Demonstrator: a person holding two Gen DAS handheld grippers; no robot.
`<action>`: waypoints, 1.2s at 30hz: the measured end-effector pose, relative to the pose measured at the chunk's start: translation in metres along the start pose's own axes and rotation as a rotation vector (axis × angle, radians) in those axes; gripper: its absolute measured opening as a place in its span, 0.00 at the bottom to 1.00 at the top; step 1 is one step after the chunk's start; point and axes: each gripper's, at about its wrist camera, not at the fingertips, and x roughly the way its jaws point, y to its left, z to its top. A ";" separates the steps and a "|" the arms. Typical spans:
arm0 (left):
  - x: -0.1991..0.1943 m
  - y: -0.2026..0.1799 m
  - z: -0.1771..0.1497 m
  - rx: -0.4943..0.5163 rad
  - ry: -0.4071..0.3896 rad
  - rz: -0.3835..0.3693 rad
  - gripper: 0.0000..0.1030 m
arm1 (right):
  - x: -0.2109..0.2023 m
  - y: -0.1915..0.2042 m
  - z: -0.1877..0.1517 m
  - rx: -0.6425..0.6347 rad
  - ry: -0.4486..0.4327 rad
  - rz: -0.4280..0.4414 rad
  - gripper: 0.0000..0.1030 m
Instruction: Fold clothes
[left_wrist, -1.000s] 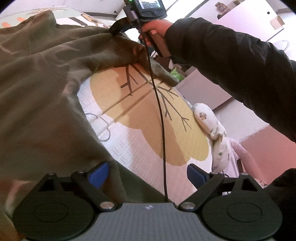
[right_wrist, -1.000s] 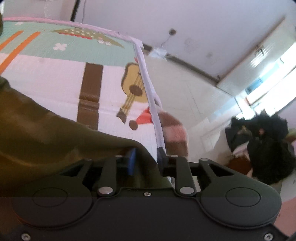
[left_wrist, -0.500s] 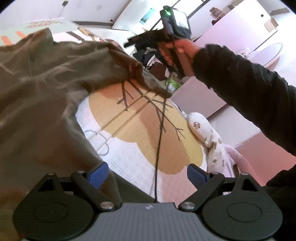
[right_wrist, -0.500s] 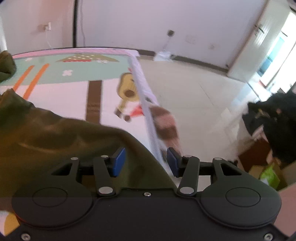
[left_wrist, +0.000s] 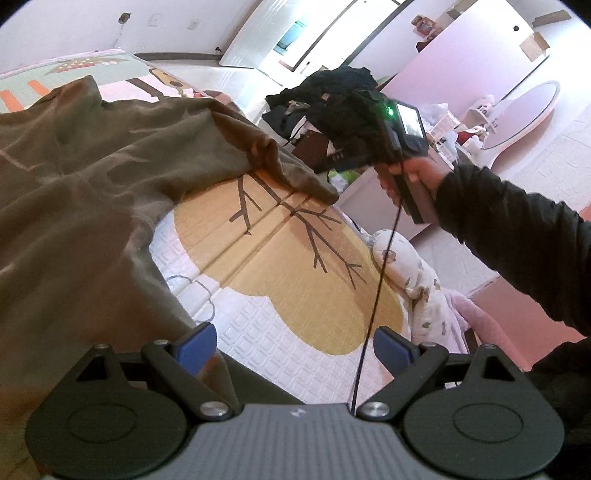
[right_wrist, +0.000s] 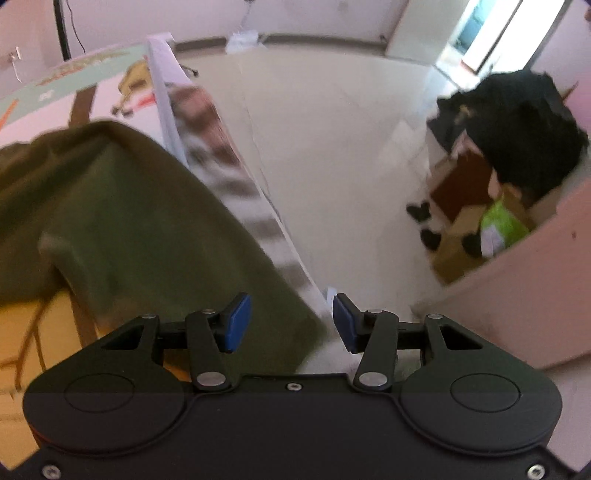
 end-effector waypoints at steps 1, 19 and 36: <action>0.001 -0.001 0.000 0.001 0.001 0.000 0.91 | -0.003 -0.005 -0.007 0.009 0.011 0.008 0.46; 0.019 -0.013 0.007 0.016 0.034 -0.016 0.91 | 0.006 -0.083 -0.078 0.569 0.064 0.418 0.44; 0.038 -0.017 0.024 -0.015 0.060 -0.027 0.91 | -0.015 -0.111 -0.033 0.444 -0.203 0.261 0.02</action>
